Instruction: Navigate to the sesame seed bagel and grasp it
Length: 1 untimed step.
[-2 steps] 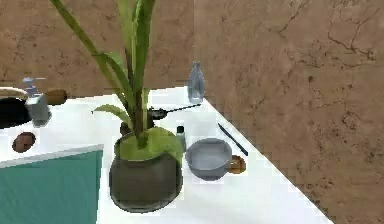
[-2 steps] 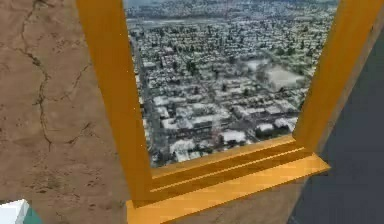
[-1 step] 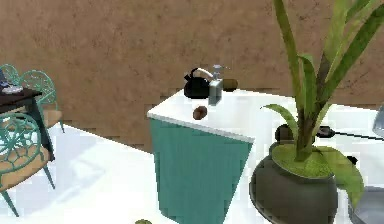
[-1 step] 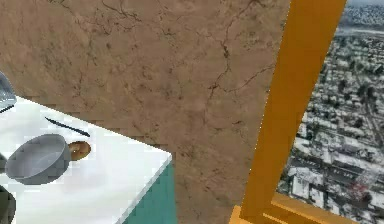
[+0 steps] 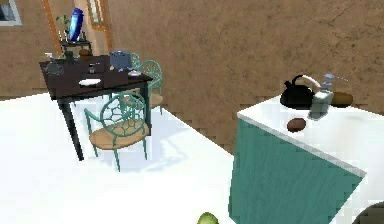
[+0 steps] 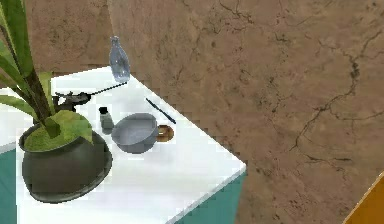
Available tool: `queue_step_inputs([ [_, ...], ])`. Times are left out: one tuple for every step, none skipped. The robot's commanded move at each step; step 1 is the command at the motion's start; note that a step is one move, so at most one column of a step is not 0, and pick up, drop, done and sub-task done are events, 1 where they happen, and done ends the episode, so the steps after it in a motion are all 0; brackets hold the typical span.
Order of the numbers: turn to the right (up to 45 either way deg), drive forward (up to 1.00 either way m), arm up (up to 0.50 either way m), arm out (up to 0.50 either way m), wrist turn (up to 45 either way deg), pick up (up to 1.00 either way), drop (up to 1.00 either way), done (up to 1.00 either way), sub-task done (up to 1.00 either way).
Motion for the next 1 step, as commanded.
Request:
queue_step_inputs([
  [0.0,0.0,0.5,0.0,0.0,0.0,0.0,0.0,0.0],
])
